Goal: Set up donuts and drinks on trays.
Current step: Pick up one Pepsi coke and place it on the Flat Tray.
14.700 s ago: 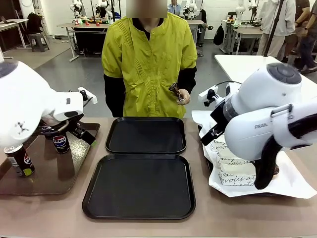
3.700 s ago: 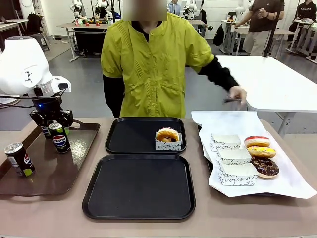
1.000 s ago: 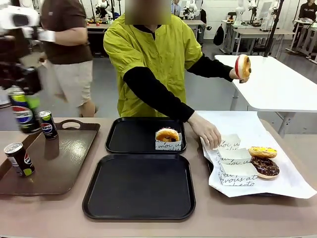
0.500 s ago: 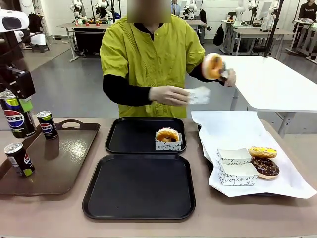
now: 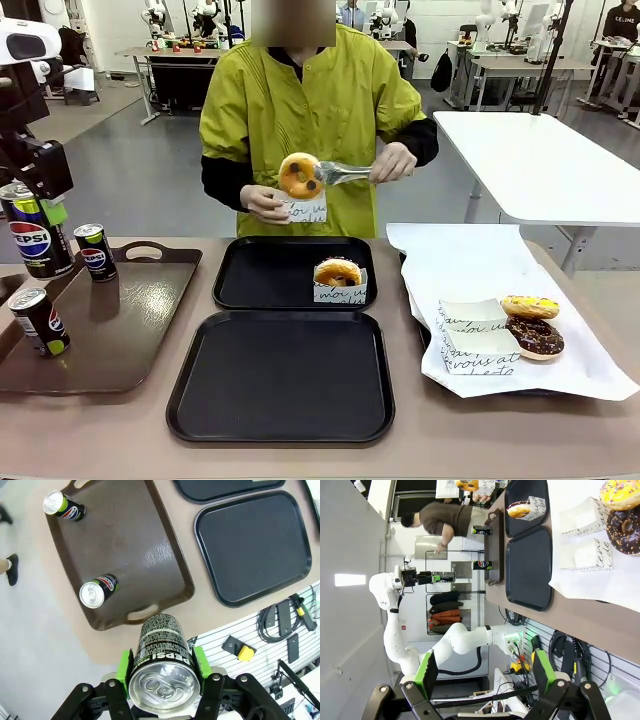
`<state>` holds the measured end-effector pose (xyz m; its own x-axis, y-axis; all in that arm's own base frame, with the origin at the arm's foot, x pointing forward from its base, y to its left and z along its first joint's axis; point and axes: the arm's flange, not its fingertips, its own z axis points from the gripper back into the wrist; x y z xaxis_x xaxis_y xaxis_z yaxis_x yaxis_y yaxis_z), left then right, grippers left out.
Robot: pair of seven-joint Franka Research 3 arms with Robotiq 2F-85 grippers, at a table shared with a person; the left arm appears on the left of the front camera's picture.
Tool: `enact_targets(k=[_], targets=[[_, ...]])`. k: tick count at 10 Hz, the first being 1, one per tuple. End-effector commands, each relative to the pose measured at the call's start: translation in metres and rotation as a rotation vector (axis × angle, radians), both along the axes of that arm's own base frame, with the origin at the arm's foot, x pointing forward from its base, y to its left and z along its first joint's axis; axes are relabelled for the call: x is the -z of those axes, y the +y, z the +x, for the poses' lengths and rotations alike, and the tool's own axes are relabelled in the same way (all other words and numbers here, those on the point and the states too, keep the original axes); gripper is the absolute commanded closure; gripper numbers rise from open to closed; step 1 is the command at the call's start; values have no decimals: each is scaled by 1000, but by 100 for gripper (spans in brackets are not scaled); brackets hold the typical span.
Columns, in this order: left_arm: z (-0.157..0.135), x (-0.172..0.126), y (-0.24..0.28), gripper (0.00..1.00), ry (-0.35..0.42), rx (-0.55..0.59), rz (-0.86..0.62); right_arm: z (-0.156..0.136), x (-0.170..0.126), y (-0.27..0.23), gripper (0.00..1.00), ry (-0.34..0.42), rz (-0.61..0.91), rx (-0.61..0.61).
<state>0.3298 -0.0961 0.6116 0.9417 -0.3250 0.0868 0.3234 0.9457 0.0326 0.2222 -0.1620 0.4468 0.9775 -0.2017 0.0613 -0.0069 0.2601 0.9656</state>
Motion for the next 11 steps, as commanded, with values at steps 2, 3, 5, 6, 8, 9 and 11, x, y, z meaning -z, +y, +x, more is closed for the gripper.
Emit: enact_targets(k=[2,3,5,6,8,9,11], targets=[[13,10,-15,42,-9,11,-6,-1,0,1,0,-5,6,-1],[33,16,-28,42,-16,8,-24,-1,0,1,0,-5,6,-1],[65,30,-52,42,-60,-21,-71,-1,0,1,0,-5,6,-1],[85,38,-67,42,-73,-27,-70,-1,0,1,0,-5,6,-1],[118,65,-91,42,-85,-26,-77,-1,0,1,0,-5,6,-1],[135,76,-97,42,-67,-24,-77,-1,0,1,0,-5,6,-1],[69,21,-61,42,76,35,7,-1,0,1,0,-5,6,-1]])
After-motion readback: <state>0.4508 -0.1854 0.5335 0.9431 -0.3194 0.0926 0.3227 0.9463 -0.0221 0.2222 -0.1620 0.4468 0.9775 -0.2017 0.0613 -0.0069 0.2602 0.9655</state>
